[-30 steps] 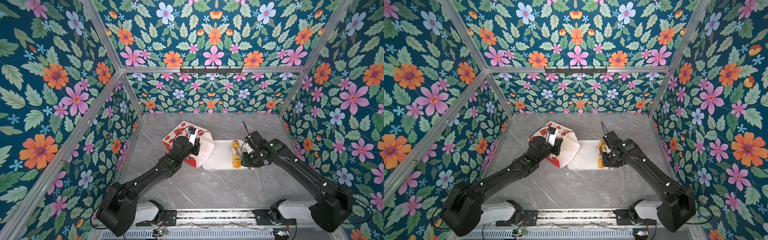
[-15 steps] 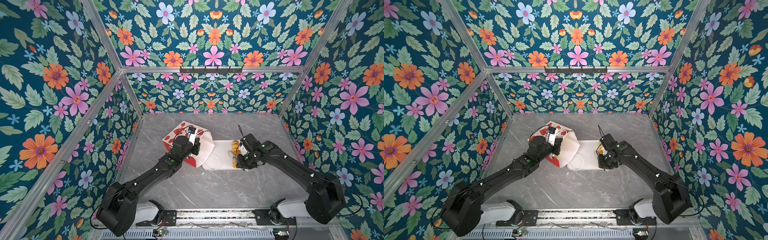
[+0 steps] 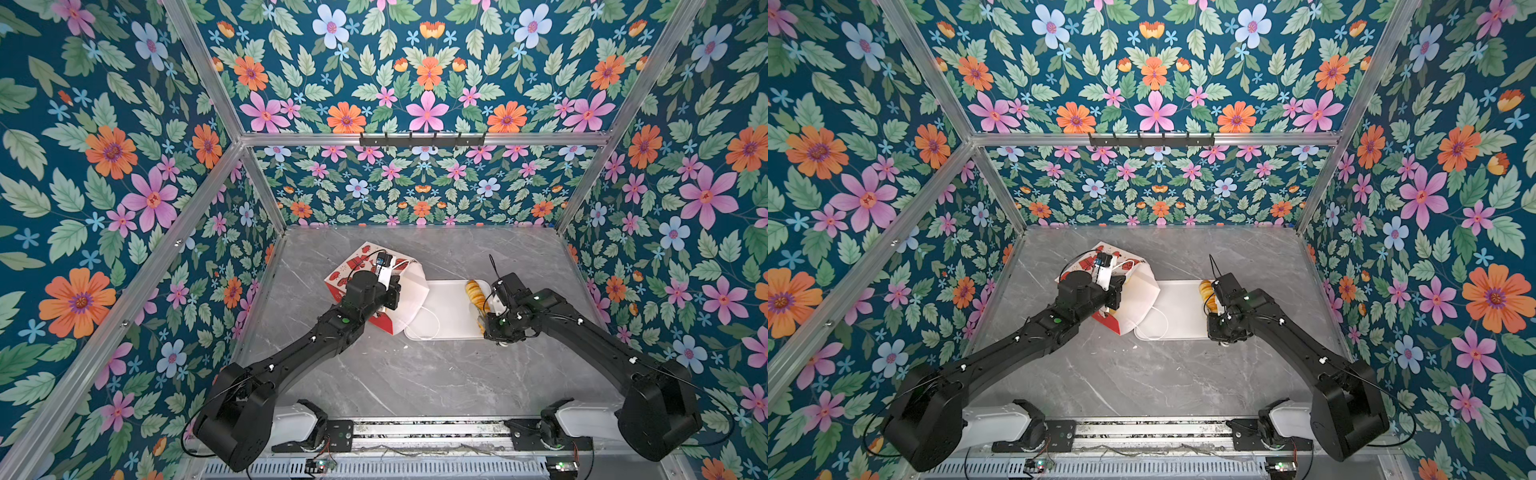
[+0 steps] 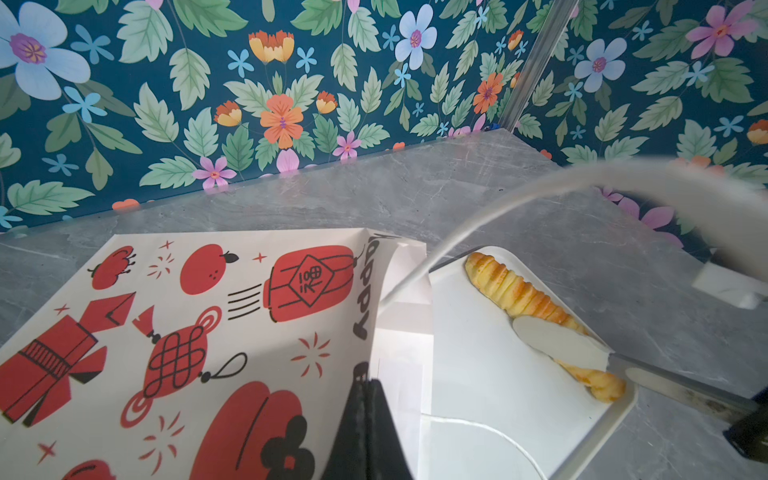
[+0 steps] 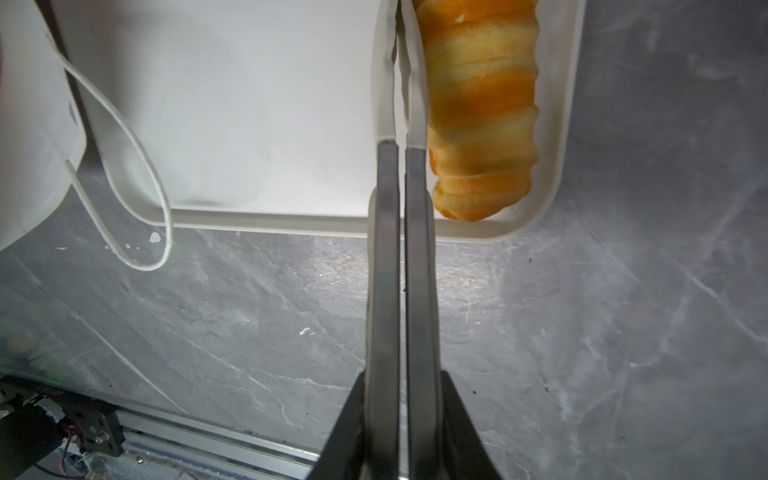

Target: Take the fake bread out of the paper bag

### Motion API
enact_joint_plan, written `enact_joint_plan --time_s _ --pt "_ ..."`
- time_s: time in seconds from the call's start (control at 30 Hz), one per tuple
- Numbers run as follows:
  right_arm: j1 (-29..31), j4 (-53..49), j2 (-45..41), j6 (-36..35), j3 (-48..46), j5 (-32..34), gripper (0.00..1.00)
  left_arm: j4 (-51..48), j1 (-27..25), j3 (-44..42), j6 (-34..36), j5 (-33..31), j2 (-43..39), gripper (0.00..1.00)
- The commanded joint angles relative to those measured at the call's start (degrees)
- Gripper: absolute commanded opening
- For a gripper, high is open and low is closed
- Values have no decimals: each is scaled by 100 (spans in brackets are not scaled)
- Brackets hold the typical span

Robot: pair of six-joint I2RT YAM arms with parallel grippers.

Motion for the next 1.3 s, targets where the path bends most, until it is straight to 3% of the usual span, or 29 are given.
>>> enact_joint_plan --time_s 0.0,0.4,0.77,1.13,1.27 --pt "-62 -307 -38 8 10 346 0 105 -2 64 2 36 11 0" --pt "-59 407 -59 -41 189 -311 2 52 -3 106 -16 75 -6 0" --pt "-374 836 593 -237 112 28 2 -45 -2 150 31 41 -77 0" --pt "-405 785 445 -130 84 607 3 -85 -2 114 27 22 -112 0" --pt "-410 786 386 -172 71 464 3 -80 -2 113 19 19 -103 0"
